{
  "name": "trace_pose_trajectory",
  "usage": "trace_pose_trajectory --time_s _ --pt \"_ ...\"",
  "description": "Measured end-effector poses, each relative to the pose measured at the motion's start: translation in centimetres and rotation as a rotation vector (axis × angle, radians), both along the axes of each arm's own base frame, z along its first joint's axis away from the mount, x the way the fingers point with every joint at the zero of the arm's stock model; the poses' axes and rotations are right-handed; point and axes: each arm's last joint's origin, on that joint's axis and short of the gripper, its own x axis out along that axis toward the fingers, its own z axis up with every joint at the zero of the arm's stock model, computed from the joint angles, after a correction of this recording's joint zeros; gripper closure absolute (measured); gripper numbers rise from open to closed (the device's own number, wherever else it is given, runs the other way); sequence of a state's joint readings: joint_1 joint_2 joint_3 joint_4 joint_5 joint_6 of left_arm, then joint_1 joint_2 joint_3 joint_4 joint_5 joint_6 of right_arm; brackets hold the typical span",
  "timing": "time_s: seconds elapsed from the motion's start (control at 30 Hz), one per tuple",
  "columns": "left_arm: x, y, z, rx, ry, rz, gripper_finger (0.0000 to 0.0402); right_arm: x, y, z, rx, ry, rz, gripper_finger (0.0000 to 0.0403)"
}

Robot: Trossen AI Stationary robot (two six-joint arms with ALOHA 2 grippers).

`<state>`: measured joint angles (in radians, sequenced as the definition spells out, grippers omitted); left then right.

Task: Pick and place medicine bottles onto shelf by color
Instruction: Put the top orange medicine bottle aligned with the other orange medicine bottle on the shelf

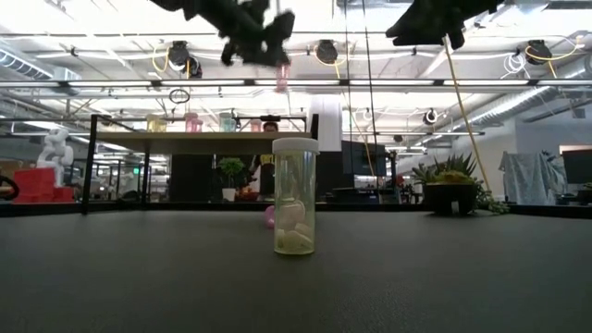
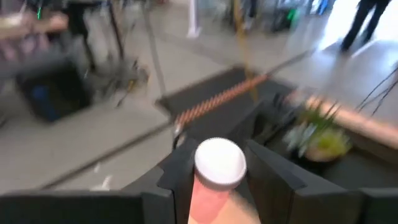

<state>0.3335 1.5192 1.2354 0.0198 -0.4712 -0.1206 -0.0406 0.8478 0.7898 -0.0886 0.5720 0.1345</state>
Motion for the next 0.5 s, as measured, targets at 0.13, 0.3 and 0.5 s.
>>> trace_pose_trajectory --time_s 0.13,0.3,0.5 --pt "-0.3 1.1 -1.7 -0.080 0.025 0.055 0.0270 0.0 0.0 0.0 -0.003 0.003 0.001 0.0245" --pt "-0.7 1.5 -3.3 -0.099 0.054 0.092 0.0270 0.0 0.0 -0.1 -0.006 0.017 0.002 0.0245" --pt "-1.0 1.1 -5.1 -0.139 0.066 0.129 0.0270 0.0 0.0 -0.2 -0.014 0.033 0.004 0.0245"
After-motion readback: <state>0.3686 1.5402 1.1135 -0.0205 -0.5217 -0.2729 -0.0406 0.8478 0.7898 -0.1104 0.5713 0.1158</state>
